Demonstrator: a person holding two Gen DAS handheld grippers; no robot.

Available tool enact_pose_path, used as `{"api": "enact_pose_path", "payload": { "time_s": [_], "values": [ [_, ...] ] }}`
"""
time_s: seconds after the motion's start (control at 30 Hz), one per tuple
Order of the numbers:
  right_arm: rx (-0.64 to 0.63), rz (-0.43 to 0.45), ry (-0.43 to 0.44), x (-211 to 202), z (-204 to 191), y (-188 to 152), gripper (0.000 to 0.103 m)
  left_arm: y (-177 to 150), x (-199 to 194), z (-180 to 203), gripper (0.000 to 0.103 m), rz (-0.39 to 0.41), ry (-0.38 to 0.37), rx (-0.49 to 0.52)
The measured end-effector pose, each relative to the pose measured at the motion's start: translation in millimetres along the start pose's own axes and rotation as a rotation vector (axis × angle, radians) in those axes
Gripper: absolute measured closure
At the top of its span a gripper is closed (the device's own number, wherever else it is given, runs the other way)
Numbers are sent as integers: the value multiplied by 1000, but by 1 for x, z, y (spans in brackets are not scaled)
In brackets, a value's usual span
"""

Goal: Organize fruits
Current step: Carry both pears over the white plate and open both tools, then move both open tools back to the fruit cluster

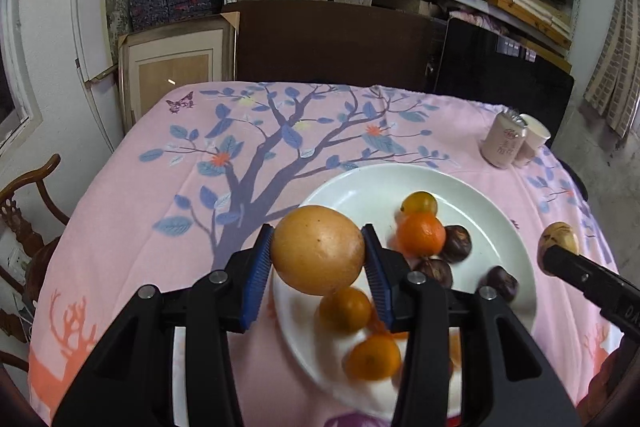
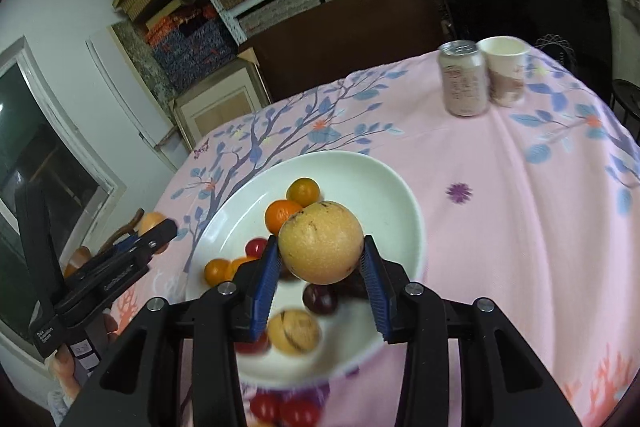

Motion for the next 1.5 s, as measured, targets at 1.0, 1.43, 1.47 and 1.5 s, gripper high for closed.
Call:
{"api": "enact_pose_path", "payload": {
  "time_s": [1.0, 1.43, 1.47, 1.5],
  "values": [
    [271, 166, 28, -101, 89, -79, 8, -171, -119, 51, 15, 18, -157, 172],
    [295, 115, 83, -96, 83, -80, 7, -196, -104, 67, 10, -70, -139, 256],
    [299, 119, 82, -97, 83, -80, 7, -191, -107, 60, 10, -40, -107, 249],
    [305, 124, 83, -98, 84, -79, 7, -184, -110, 50, 10, -8, -63, 236]
  ]
}}
Point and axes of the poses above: each gripper's, at about its wrist camera, not at the fingertips, and x roughly the way its jaws point, z to its right, y to its top, the point moved 10 cm from there along x, roughly the way its jaws point, and after that the axes turned 6 degrees about -y, right-handed, at the moved point
